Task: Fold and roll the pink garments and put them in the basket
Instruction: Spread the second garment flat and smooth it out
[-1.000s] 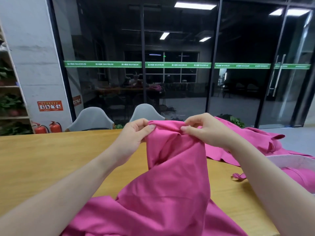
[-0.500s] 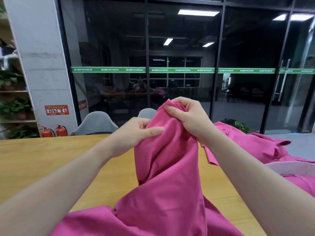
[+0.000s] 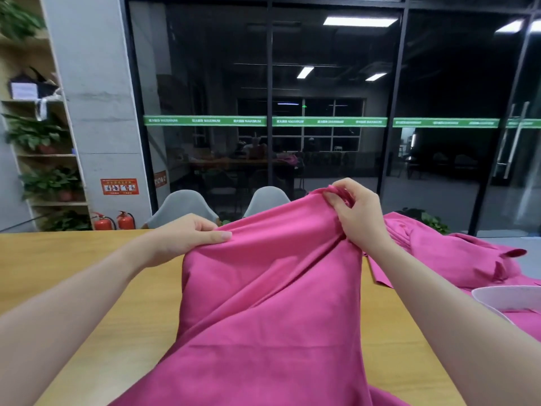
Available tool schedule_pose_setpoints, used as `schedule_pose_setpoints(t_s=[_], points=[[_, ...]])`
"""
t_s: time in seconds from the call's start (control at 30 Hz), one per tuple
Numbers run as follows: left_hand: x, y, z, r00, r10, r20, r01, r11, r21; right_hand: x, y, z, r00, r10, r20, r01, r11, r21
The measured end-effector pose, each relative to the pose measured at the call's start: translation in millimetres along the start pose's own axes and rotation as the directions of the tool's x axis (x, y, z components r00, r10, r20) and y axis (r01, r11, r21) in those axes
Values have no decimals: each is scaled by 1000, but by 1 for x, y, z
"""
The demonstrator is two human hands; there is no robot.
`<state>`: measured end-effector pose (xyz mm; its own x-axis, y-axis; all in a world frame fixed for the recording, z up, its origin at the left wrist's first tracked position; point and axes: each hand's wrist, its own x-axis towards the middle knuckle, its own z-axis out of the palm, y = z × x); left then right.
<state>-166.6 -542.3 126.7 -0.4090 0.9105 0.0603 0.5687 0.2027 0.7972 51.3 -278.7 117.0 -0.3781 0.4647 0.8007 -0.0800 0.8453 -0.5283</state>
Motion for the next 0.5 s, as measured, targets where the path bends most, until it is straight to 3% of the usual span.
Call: schedule_pose_setpoints(t_s=[0.3,0.37,0.43,0.47,0.5], points=[[-13,-27,-13,1000,1,-20,0,999,49,7,33,5,991,51,-127,-79,970,-228],[-15,-42,-8,999,-14,-36,10,995,-102,5,36,10,988,55,-141,-92,957,-275],[-10,-53,8,995,-41,-90,1,916,-402,-2,42,18,989,70,-133,-108,946,-307],[-6,-57,16,989,-36,-144,-37,881,-472,-7,46,23,989,88,-120,-122,941,-316],[-1,-59,22,975,-5,-221,-95,893,-439,-12,49,28,988,107,-108,-137,938,-319]])
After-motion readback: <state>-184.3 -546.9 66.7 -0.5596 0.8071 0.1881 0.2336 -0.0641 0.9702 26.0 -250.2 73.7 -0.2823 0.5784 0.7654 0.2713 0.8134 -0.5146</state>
